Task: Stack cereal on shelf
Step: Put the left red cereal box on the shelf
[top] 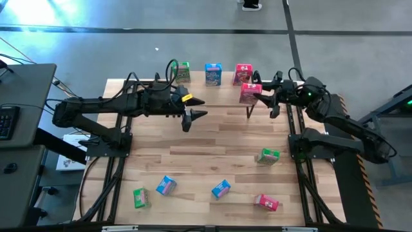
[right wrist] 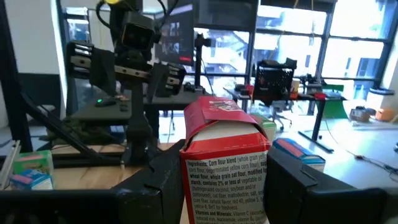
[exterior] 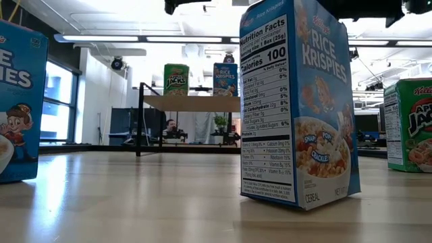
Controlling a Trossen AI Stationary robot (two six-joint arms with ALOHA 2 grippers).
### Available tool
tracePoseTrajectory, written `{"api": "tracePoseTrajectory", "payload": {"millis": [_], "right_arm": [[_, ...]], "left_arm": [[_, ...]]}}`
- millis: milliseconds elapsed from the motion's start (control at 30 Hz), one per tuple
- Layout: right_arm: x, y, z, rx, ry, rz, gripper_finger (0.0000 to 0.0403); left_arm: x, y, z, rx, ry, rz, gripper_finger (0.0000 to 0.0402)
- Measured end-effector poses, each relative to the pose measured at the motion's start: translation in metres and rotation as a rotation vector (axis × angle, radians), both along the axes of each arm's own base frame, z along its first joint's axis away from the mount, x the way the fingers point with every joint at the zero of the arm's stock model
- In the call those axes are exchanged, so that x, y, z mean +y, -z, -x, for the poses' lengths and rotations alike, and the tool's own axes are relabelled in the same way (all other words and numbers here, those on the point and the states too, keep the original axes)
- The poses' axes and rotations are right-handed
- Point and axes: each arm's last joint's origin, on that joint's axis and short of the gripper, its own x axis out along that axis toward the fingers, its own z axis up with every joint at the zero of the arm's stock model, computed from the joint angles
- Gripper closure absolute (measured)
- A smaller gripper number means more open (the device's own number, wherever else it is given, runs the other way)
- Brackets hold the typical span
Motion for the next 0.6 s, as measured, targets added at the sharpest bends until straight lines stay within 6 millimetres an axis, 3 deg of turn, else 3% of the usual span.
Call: {"api": "tracePoseTrajectory", "payload": {"millis": [300,600], "right_arm": [[-0.019,0.021,-0.001,-0.029,-0.007,-0.061,0.0242],[-0.038,0.036,-0.009,0.010,0.001,-0.086,0.0242]], "left_arm": [[0.003,0.000,0.000,0.022,0.012,-0.109,0.0178],[0.034,0.000,0.005,0.036,-0.153,-0.124,0.0178]]}}
